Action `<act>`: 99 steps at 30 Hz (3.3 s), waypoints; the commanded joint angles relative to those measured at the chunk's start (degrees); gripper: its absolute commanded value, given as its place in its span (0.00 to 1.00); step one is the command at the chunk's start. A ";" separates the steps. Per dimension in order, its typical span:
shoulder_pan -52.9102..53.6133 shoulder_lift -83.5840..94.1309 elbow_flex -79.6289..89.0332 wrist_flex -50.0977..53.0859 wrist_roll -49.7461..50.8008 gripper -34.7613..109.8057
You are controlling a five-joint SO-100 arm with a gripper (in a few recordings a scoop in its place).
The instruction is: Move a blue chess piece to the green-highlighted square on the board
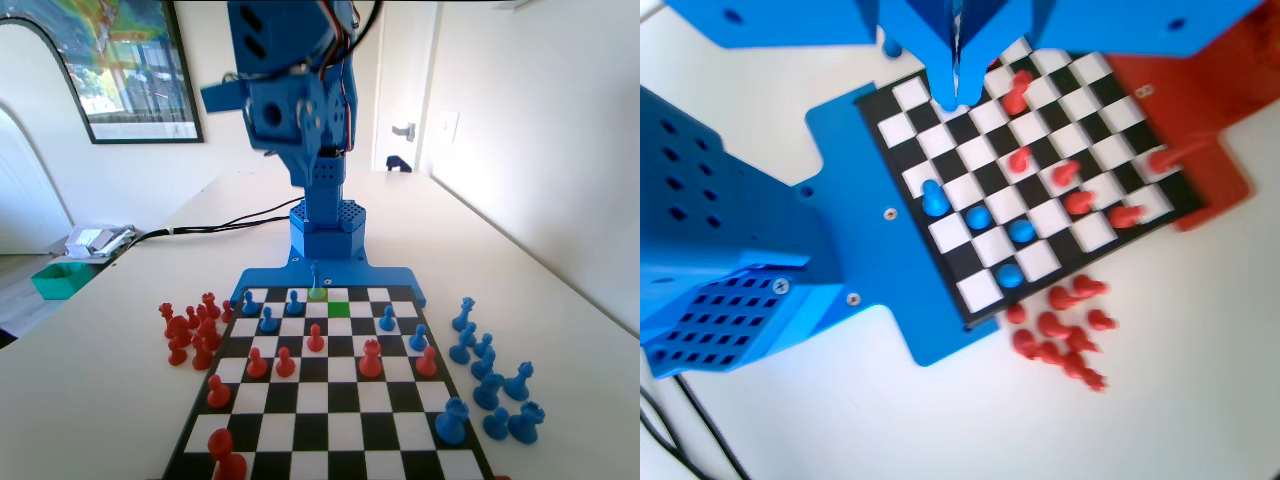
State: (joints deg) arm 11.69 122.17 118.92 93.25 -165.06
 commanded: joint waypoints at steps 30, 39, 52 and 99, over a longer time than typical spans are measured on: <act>-5.45 -1.23 26.10 -31.73 6.15 0.31; -5.36 -0.88 29.62 -35.42 5.71 0.31; -5.27 -0.88 33.93 -40.34 4.75 0.31; -3.78 -1.14 42.10 -50.71 1.58 0.25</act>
State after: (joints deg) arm 6.77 119.79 161.37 41.22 -162.60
